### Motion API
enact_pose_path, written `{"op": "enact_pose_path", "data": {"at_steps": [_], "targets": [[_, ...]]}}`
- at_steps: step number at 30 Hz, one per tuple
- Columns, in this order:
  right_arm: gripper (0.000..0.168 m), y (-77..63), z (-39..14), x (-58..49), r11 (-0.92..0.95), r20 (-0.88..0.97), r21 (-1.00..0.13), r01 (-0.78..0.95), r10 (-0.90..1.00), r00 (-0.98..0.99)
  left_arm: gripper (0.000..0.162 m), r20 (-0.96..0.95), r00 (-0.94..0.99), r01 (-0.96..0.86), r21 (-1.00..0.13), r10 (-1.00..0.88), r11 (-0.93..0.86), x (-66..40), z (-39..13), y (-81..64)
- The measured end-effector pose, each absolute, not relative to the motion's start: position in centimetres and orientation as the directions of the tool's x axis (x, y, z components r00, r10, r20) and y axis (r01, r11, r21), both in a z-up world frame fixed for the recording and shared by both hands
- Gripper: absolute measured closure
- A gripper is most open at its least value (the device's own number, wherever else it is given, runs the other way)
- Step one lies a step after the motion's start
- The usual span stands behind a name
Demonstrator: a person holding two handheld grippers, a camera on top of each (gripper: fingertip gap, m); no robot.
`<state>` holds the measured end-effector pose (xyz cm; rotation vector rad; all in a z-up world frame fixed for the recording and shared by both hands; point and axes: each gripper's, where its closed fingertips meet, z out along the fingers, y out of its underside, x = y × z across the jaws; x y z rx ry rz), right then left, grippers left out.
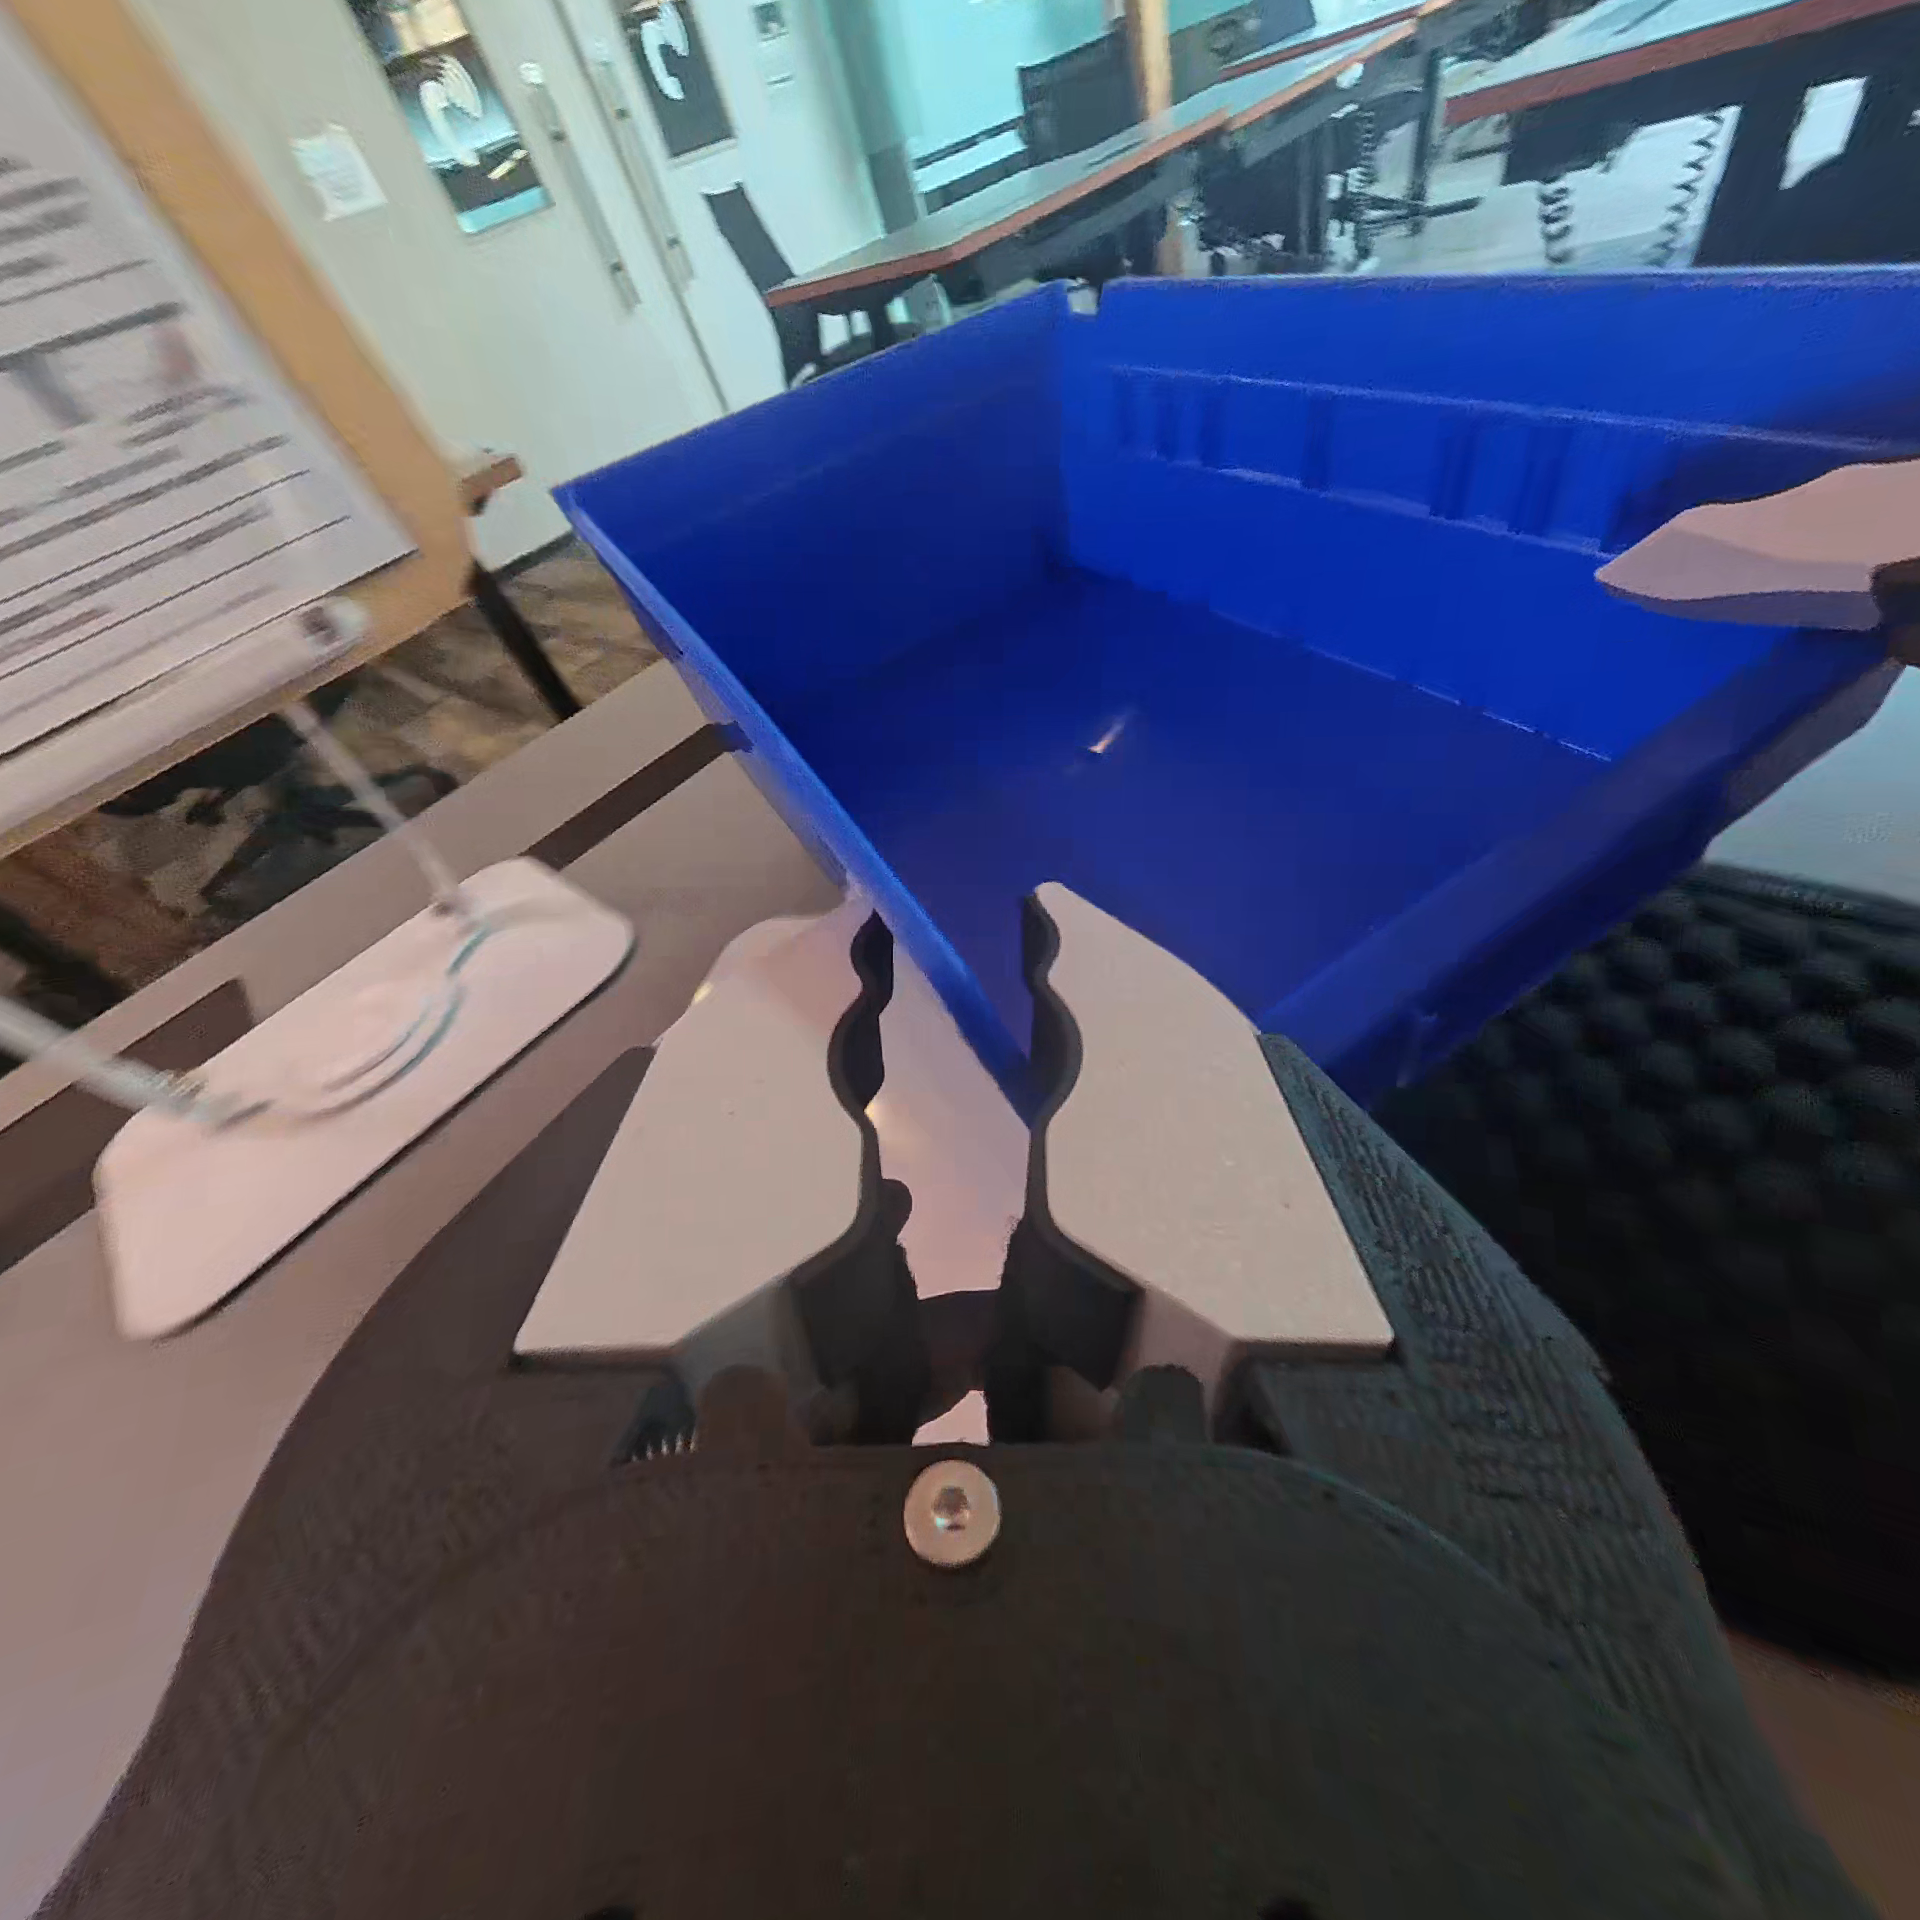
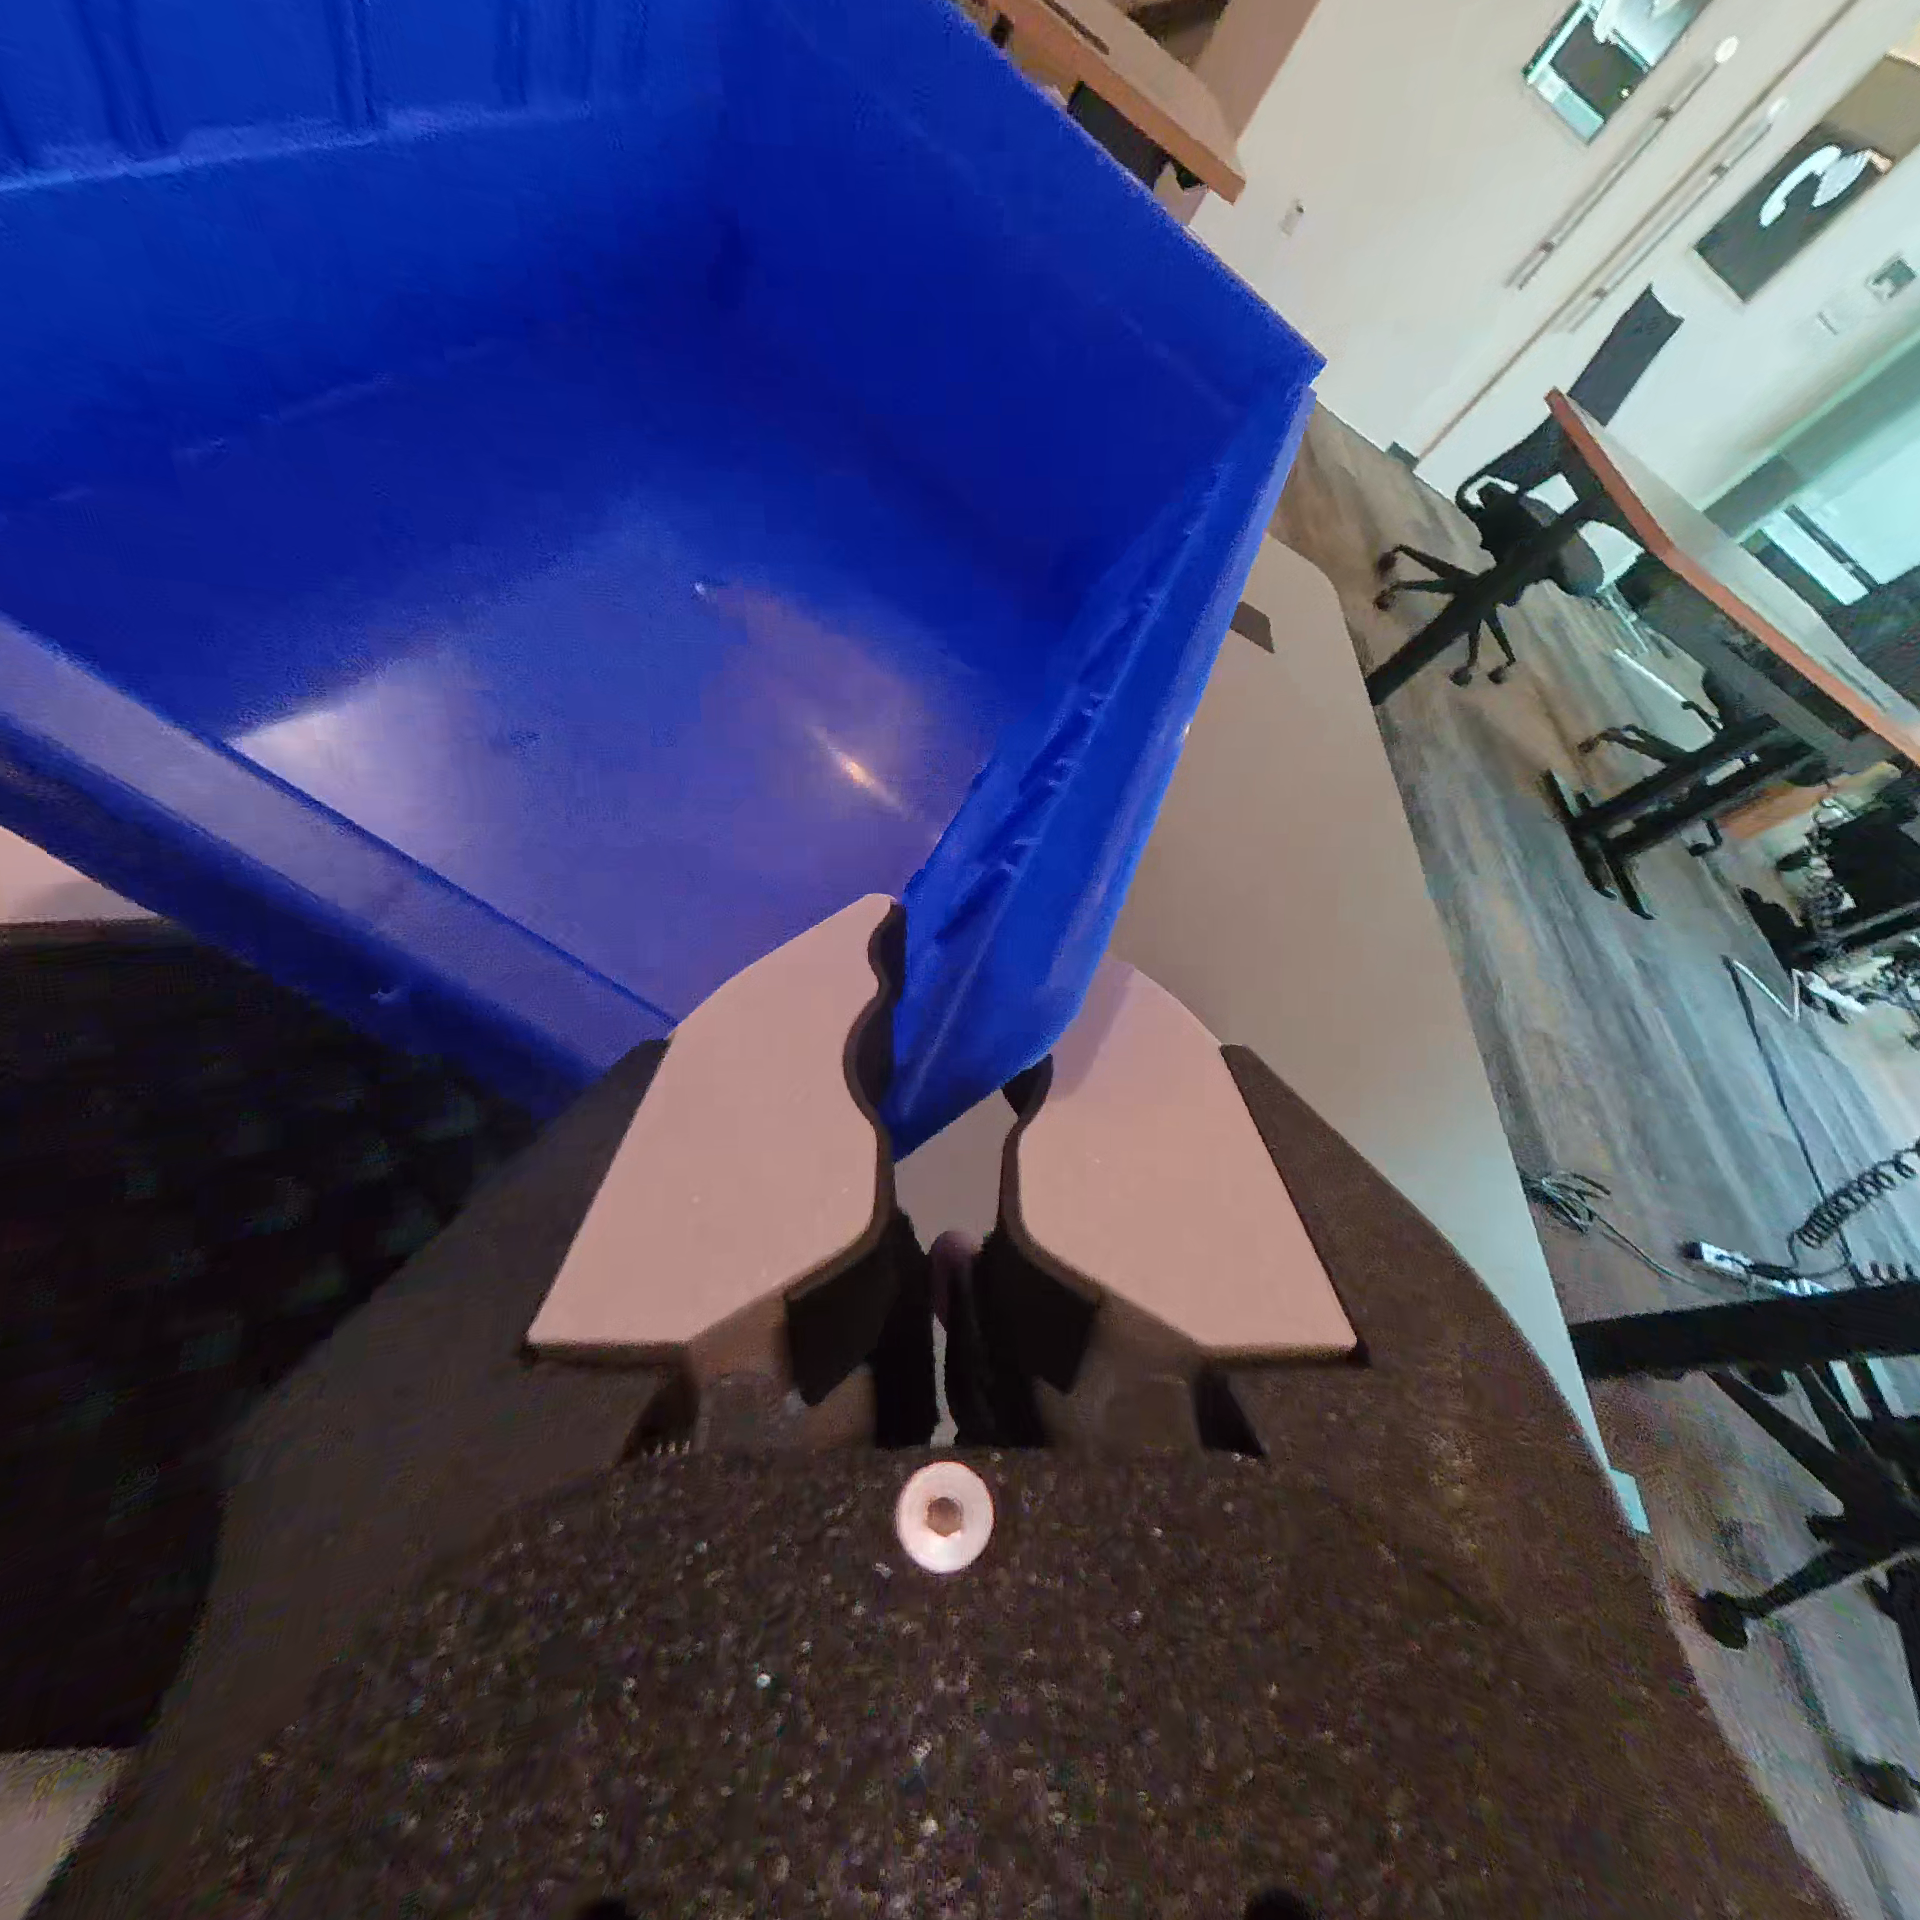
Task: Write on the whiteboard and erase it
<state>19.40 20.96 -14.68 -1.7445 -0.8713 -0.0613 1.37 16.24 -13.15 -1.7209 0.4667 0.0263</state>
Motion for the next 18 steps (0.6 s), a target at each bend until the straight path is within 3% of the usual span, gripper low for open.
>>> {"op": "enact_pose_path", "data": {"at_steps": [13,18], "targets": [[0.156,28.7,-19.4,34.0,-0.278,0.39,-0.799,0.533,0.437,0.811,0.134,-0.249,0.868,-0.362,-0.91,-0.43,-0.203,15.9,-17.2,25.2],[0.157,30.1,-19.8,36.4,-0.282,0.335,-0.848,0.45,0.373,0.865,0.118,-0.179,0.794,-0.374,-0.897,-0.581,-0.234,18.8,-19.0,24.7]]}}
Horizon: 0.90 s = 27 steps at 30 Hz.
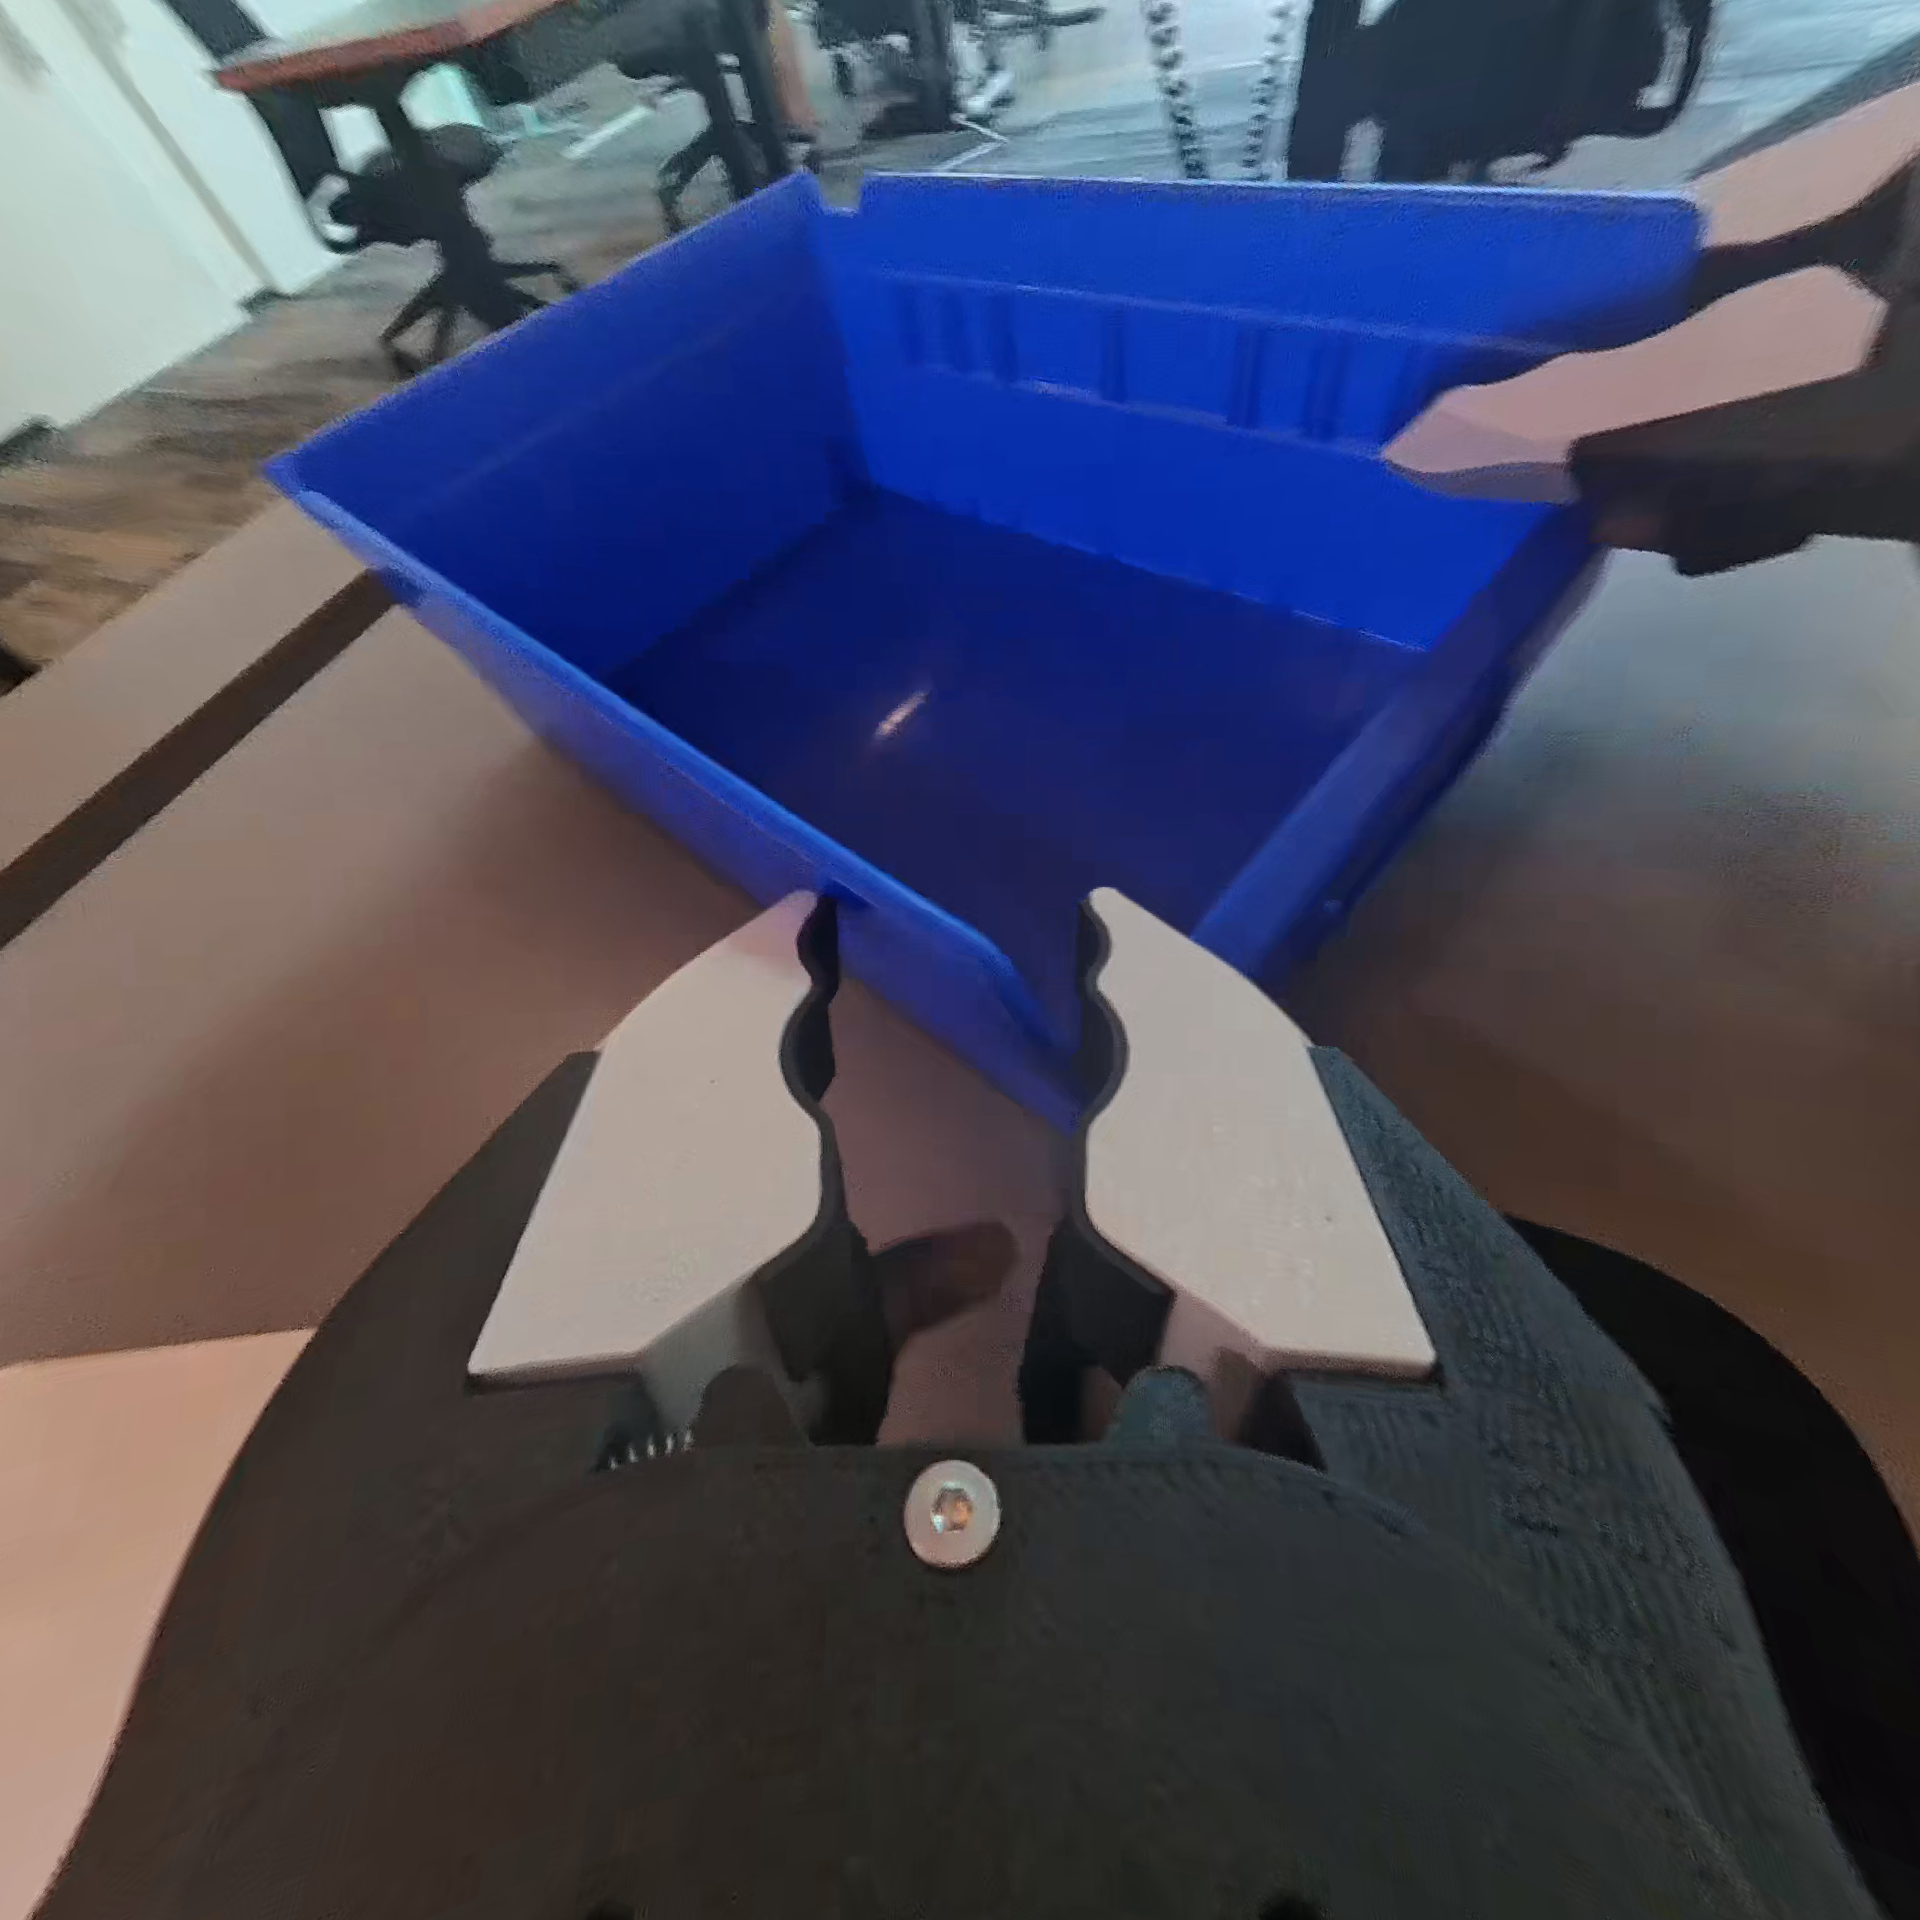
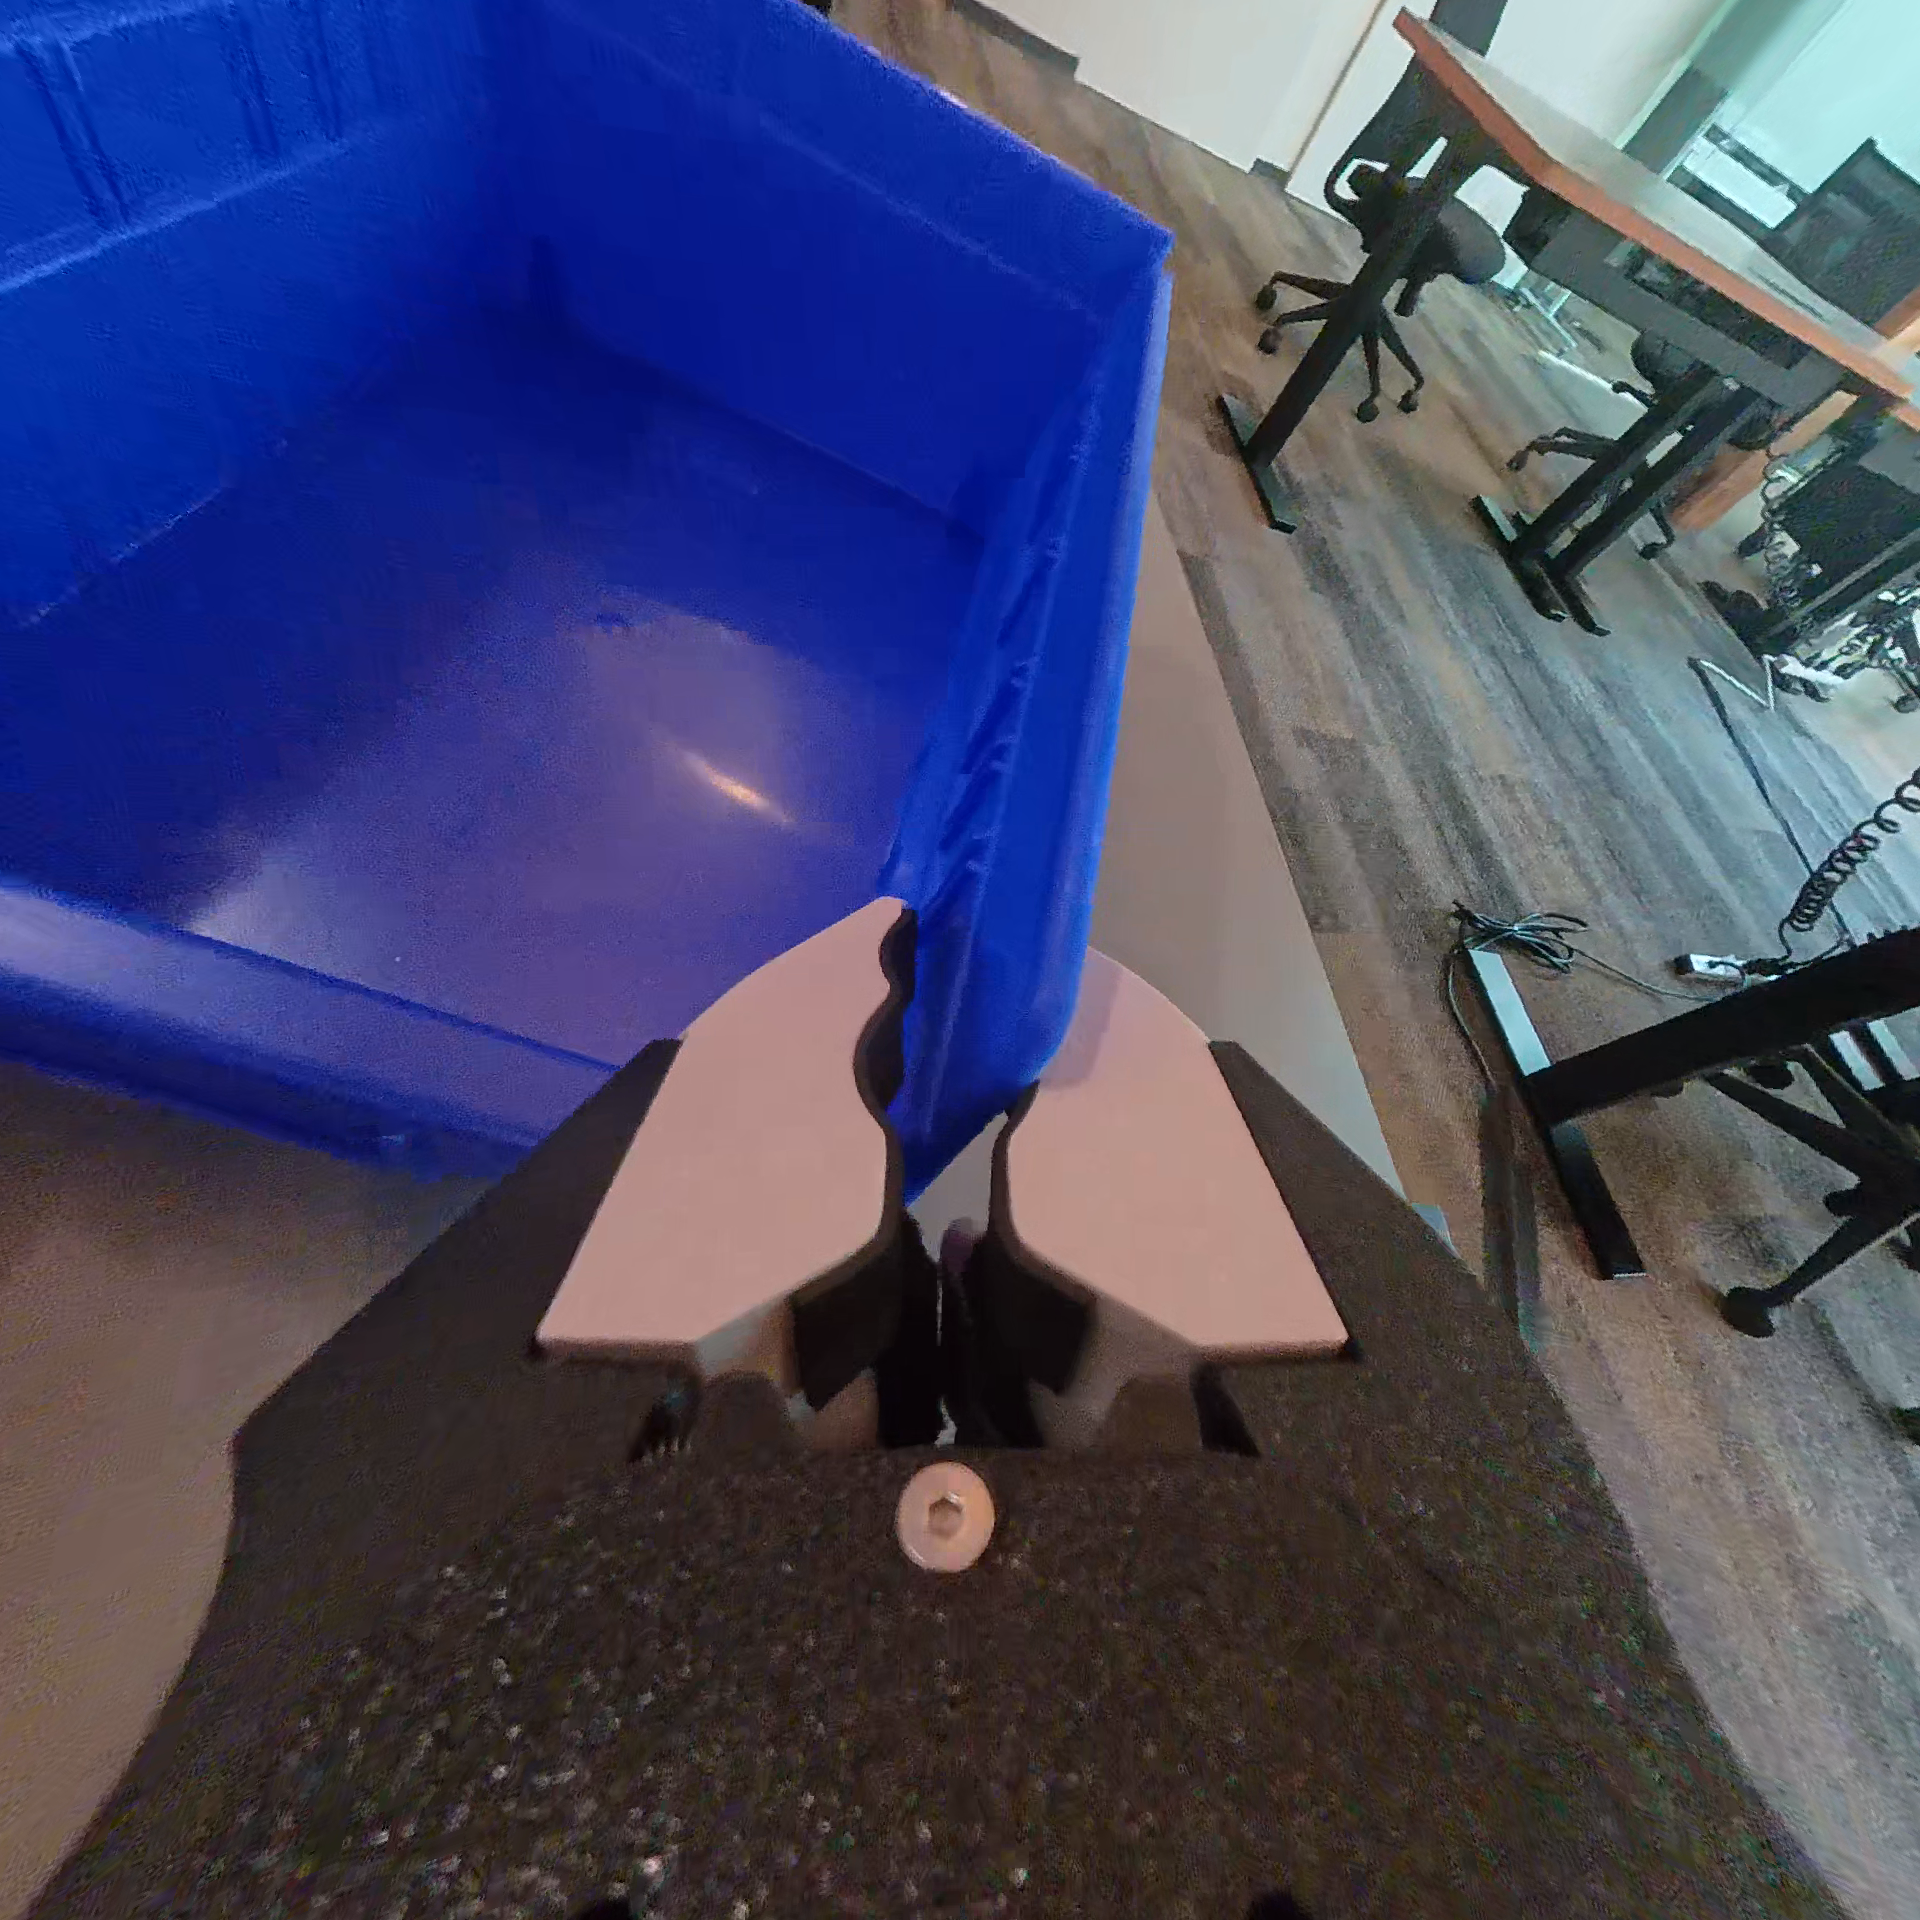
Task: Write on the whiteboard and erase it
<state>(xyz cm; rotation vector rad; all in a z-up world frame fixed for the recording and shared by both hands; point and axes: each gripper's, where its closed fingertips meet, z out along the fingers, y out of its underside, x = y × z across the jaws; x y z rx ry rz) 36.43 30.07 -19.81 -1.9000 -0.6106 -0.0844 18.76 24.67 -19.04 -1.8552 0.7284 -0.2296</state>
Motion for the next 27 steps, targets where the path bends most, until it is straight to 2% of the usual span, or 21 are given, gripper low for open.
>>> {"op": "enact_pose_path", "data": {"at_steps": [1,2,5,7,10,14,18,21,22,24,27], "targets": [[0.152,30.3,-19.6,36.6,-0.261,0.301,-0.876,0.405,0.36,0.883,0.101,-0.159,0.771,-0.366,-0.903,-0.617,-0.224,19.1,-18.8,24.4],[0.138,30.4,-18.9,36.7,-0.22,0.265,-0.91,0.351,0.342,0.901,0.07,-0.146,0.77,-0.338,-0.919,-0.622,-0.204,19.0,-18.1,24.4],[0.077,30.1,-15.9,37.8,-0.09,0.162,-0.978,0.191,0.258,0.952,0.035,-0.123,0.773,-0.279,-0.947,-0.622,-0.159,17.2,-15.3,24.2],[0.049,28.9,-13.8,37.8,0.01,0.119,-0.993,0.12,0.245,0.962,0.026,-0.114,0.758,-0.26,-0.956,-0.642,-0.136,15.3,-13.4,23.2],[0.022,25.9,-10.7,35.8,0.184,0.107,-0.982,0.052,0.303,0.947,0.023,-0.14,0.745,-0.236,-0.97,-0.652,-0.061,11.6,-10.5,20.7],[0.021,22.6,-7.4,30.7,0.293,0.157,-0.956,0.025,0.437,0.885,0.02,-0.173,0.751,-0.228,-0.974,-0.637,-0.004,5.9,-8.8,15.9],[0.022,18.9,-4.5,23.2,0.369,0.213,-0.929,-0.03,0.598,0.772,0.021,-0.216,0.831,-0.2,-0.976,-0.512,0.088,-0.9,-7.3,11.3],[0.04,15.3,-4.3,16.5,0.403,0.315,-0.915,-0.019,0.743,0.59,0.023,-0.23,0.856,-0.272,-0.962,-0.463,-0.025,-5.2,-9.8,8.3],[0.044,14.4,-5.1,14.3,0.371,0.325,-0.928,0.014,0.795,0.511,0.023,-0.216,0.86,-0.285,-0.955,-0.462,-0.085,-6.1,-11.1,7.3],[0.035,12.6,-8.3,9.9,0.266,0.296,-0.954,0.136,0.902,0.313,0.022,-0.181,0.877,-0.296,-0.933,-0.446,-0.204,-7.3,-14.0,5.8],[0.03,12.0,-14.7,5.7,0.128,0.214,-0.886,0.446,0.965,0.15,0.022,-0.208,0.846,-0.397,-0.861,-0.49,-0.319,-6.4,-18.9,4.1]]}}
